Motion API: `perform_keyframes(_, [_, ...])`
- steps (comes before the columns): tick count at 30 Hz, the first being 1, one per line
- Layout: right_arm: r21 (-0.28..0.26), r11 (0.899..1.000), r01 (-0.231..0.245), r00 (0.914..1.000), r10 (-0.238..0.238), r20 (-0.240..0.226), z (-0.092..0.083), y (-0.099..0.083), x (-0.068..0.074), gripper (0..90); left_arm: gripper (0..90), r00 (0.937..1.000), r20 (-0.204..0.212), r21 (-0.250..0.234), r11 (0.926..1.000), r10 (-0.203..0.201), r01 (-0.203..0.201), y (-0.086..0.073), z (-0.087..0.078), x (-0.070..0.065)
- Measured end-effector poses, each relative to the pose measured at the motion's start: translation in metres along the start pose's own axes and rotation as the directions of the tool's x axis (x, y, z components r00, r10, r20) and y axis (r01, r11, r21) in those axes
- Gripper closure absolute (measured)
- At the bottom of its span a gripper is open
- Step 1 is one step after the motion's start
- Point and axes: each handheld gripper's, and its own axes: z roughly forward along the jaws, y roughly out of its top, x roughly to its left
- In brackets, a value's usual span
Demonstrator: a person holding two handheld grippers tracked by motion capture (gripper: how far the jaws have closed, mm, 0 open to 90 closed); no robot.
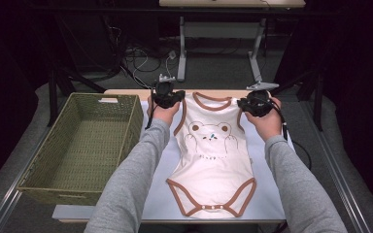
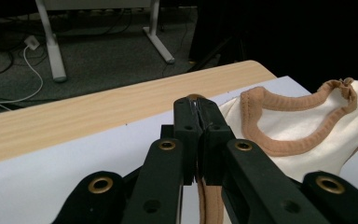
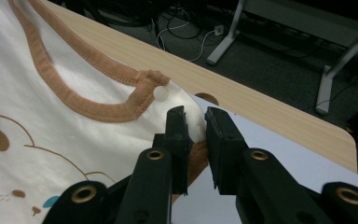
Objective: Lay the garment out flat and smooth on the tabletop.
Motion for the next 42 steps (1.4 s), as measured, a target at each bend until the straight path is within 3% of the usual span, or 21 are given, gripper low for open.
perform_keyframes(6, [-0.035,0.999,0.001,0.9997,0.000,0.024,-0.004,0.010,-0.002,78.9,87.9,0.9997,-0.011,-0.010,0.9997,0.023,-0.023,0.015,0.000,-0.003])
perform_keyframes(10, [-0.039,0.999,-0.005,0.9993,0.006,0.036,-0.001,0.014,-0.004,78.9,87.8,0.9991,-0.029,-0.003,0.9995,0.031,-0.031,0.016,0.002,-0.003])
perform_keyframes(16, [-0.016,1.000,0.009,0.9988,-0.009,0.047,0.013,0.011,0.001,78.9,87.7,0.9986,-0.052,0.019,0.9998,0.012,-0.011,0.006,0.014,0.002])
perform_keyframes(20, [0.017,1.000,0.012,0.9983,-0.013,0.057,0.023,0.006,0.003,78.9,87.7,0.9979,-0.061,0.029,0.9993,0.024,-0.022,-0.001,0.019,0.003])
perform_keyframes(28, [0.025,1.000,-0.003,0.9981,0.001,0.062,0.033,0.000,0.005,78.8,87.8,0.9955,-0.093,0.043,0.9989,0.022,-0.018,-0.015,0.028,0.007])
perform_keyframes(39, [0.039,0.999,-0.004,0.9980,0.002,0.063,0.044,-0.010,0.012,78.7,87.7,0.9923,-0.113,0.072,0.9964,0.051,-0.043,-0.027,0.038,0.002])
perform_keyframes(42, [0.039,0.999,0.000,0.9980,-0.002,0.063,0.047,-0.013,0.013,78.7,87.7,0.9915,-0.123,0.071,0.9969,0.043,-0.034,-0.031,0.041,0.002])
